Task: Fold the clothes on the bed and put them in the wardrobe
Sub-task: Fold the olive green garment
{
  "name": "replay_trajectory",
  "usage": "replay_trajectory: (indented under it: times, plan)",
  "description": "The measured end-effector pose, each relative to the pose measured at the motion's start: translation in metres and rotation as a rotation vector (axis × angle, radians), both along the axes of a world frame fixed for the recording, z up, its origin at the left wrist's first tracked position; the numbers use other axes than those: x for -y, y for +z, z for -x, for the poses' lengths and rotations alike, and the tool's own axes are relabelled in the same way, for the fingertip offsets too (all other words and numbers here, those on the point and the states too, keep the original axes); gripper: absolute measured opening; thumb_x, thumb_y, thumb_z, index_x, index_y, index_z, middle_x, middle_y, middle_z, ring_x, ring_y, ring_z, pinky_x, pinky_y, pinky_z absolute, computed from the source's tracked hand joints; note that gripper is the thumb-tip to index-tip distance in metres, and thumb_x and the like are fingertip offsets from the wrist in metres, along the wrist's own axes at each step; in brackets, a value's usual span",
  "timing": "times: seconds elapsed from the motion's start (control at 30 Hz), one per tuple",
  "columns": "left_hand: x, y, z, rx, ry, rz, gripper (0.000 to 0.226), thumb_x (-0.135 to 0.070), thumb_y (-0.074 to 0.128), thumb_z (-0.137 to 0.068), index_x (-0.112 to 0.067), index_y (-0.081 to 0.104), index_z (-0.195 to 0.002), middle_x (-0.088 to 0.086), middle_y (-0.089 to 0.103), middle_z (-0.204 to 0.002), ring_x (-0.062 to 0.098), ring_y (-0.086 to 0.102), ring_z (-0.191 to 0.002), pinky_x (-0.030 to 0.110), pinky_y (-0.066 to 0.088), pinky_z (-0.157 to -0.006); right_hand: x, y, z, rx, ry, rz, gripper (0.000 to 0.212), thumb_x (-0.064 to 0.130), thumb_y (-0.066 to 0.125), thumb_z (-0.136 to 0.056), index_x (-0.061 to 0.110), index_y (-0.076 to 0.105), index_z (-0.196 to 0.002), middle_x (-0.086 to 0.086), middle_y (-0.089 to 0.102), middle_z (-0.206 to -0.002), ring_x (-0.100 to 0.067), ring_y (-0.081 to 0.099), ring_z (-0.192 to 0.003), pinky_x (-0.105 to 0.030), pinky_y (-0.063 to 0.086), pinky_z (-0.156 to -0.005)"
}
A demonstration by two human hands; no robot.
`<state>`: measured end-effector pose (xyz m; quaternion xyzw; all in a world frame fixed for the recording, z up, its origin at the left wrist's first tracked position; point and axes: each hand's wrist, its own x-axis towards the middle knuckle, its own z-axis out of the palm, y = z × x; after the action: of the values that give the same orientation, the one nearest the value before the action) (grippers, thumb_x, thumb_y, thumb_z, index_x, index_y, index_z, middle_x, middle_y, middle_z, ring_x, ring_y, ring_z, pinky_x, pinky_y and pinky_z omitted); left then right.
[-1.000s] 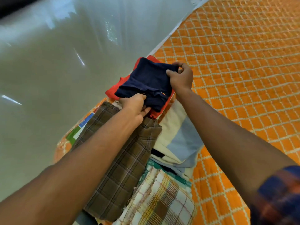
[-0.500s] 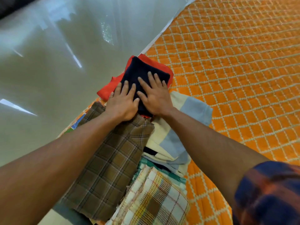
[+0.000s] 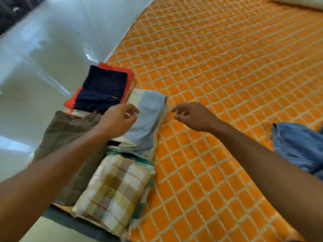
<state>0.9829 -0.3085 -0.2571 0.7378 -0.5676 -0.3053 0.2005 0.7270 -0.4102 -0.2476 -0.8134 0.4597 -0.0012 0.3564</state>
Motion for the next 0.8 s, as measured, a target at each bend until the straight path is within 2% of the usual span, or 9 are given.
replay_trajectory:
  times: [0.07, 0.17, 0.3, 0.4, 0.47, 0.53, 0.67, 0.73, 0.8]
  plan:
    - [-0.014, 0.004, 0.059, -0.014, -0.070, -0.014, 0.012, -0.016, 0.063, -0.095, -0.025, 0.069, -0.100, -0.010, 0.067, -0.081, 0.006, 0.065, -0.072, 0.025, 0.047, -0.066, -0.020, 0.009, 0.076, -0.049, -0.048, -0.034, 0.026, 0.031, 0.063, -0.100, 0.027, 0.068, -0.126, 0.004, 0.066, -0.107, -0.016, 0.064, -0.095, -0.033, 0.049, -0.080]
    - [-0.037, -0.011, 0.179, -0.022, -0.207, -0.059, 0.013, -0.022, 0.062, -0.095, -0.023, 0.071, -0.103, -0.018, 0.062, -0.076, 0.007, 0.061, -0.072, 0.031, 0.051, -0.074, -0.060, 0.010, 0.221, -0.213, -0.079, -0.041, 0.032, 0.036, 0.058, -0.103, 0.029, 0.062, -0.133, 0.004, 0.064, -0.121, -0.018, 0.062, -0.109, -0.035, 0.048, -0.087]
    - [-0.065, -0.052, 0.330, -0.049, -0.341, -0.158, 0.024, -0.019, 0.064, -0.095, -0.020, 0.069, -0.119, 0.000, 0.069, -0.117, 0.020, 0.062, -0.113, 0.030, 0.044, -0.091, -0.103, -0.004, 0.392, -0.507, -0.158, 0.093, 0.044, 0.038, 0.061, -0.097, 0.030, 0.057, -0.140, -0.001, 0.053, -0.147, -0.027, 0.049, -0.133, -0.044, 0.046, -0.103]
    - [-0.082, -0.064, 0.473, -0.115, -0.451, -0.152, 0.050, -0.042, 0.059, -0.086, -0.014, 0.066, -0.127, 0.008, 0.063, -0.132, 0.027, 0.057, -0.125, 0.029, 0.037, -0.100, -0.140, -0.006, 0.541, -0.688, -0.269, 0.204, 0.058, 0.057, 0.053, -0.093, 0.035, 0.049, -0.146, -0.003, 0.036, -0.161, -0.030, 0.034, -0.147, -0.053, 0.039, -0.111]
    - [-0.088, -0.071, 0.541, -0.146, -0.478, -0.125, 0.066, -0.050, 0.054, -0.077, -0.008, 0.065, -0.127, 0.014, 0.064, -0.129, 0.031, 0.059, -0.122, 0.026, 0.035, -0.099, -0.162, -0.010, 0.603, -0.660, -0.351, 0.285, 0.068, 0.070, 0.039, -0.088, 0.036, 0.051, -0.145, -0.006, 0.041, -0.158, -0.031, 0.038, -0.145, -0.056, 0.039, -0.110]
    - [-0.094, -0.076, 0.613, -0.170, -0.499, -0.082, 0.068, -0.049, 0.053, -0.077, -0.003, 0.063, -0.125, 0.018, 0.063, -0.123, 0.035, 0.060, -0.116, 0.030, 0.037, -0.100, -0.180, -0.010, 0.656, -0.632, -0.473, 0.266, 0.077, 0.077, 0.034, -0.084, 0.033, 0.052, -0.144, -0.008, 0.044, -0.156, -0.031, 0.039, -0.144, -0.056, 0.040, -0.109]
    - [-0.110, -0.060, 0.711, -0.245, -0.378, -0.148, 0.082, -0.044, 0.077, -0.084, -0.003, 0.041, -0.146, 0.014, 0.049, -0.144, 0.029, 0.047, -0.133, 0.039, 0.039, -0.111, -0.216, -0.027, 0.726, -0.567, -0.654, 0.118, 0.067, 0.073, 0.053, -0.087, 0.039, 0.048, -0.145, -0.004, 0.033, -0.162, -0.027, 0.031, -0.147, -0.057, 0.039, -0.111]
    - [-0.114, -0.062, 0.725, -0.230, -0.254, -0.158, 0.091, -0.040, 0.083, -0.079, -0.004, 0.036, -0.148, 0.013, 0.046, -0.146, 0.028, 0.044, -0.136, 0.039, 0.039, -0.111, -0.228, -0.037, 0.732, -0.476, -0.734, 0.166, 0.070, 0.068, 0.061, -0.086, 0.038, 0.044, -0.148, -0.006, 0.028, -0.164, -0.031, 0.031, -0.146, -0.055, 0.040, -0.110]
    - [-0.112, -0.065, 0.735, -0.210, -0.202, -0.130, 0.087, -0.033, 0.085, -0.079, -0.004, 0.036, -0.145, 0.015, 0.049, -0.142, 0.031, 0.048, -0.132, 0.040, 0.043, -0.107, -0.234, -0.043, 0.737, -0.425, -0.877, 0.215, 0.074, 0.064, 0.066, -0.085, 0.031, 0.044, -0.148, -0.011, 0.036, -0.156, -0.035, 0.039, -0.137, -0.051, 0.041, -0.106]
